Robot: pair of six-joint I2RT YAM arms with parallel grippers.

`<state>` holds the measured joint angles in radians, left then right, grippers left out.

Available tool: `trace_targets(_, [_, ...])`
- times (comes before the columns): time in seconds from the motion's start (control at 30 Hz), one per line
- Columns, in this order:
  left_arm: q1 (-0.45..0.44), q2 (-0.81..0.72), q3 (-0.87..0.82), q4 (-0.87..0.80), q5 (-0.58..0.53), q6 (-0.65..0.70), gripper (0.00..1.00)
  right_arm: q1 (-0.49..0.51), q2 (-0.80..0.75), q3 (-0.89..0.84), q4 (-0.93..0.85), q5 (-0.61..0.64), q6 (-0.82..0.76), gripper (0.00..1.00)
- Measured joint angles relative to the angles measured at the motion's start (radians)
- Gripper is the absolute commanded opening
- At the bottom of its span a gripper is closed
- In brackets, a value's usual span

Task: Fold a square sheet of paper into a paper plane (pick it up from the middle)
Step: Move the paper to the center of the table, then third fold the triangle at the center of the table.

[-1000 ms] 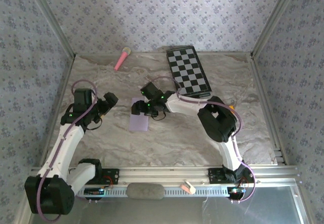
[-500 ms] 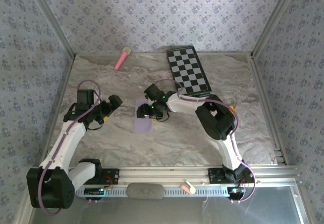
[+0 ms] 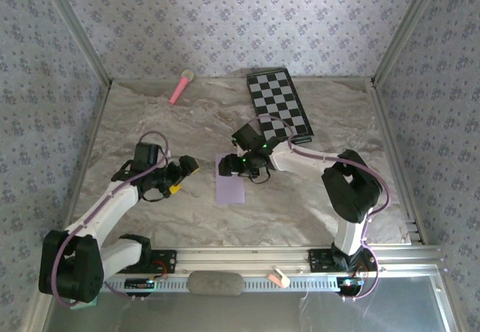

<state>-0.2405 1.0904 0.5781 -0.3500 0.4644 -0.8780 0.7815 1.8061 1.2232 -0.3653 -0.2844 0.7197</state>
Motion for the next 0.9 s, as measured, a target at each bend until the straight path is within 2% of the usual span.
trace_targets(0.13, [-0.062, 0.013, -0.027, 0.037, 0.0, -0.059, 0.91, 0.0, 0.006, -0.013, 0.011, 0.021, 0.024, 0.63])
trace_targets(0.37, [-0.156, 0.072, -0.05, 0.113, 0.01, -0.142, 0.68, 0.0, 0.065, -0.051, 0.052, 0.026, 0.053, 0.63])
trace_targets(0.47, [-0.184, 0.105, -0.055, 0.14, 0.016, -0.165, 0.62, -0.004, 0.078, -0.064, 0.072, 0.02, 0.068, 0.62])
trace_targets(0.7, [-0.243, 0.175, -0.06, 0.192, 0.019, -0.197, 0.51, -0.01, 0.079, -0.087, 0.126, 0.007, 0.098, 0.62])
trace_targets(0.9, [-0.282, 0.226, -0.06, 0.211, 0.018, -0.206, 0.48, -0.018, 0.075, -0.103, 0.15, -0.01, 0.108, 0.62])
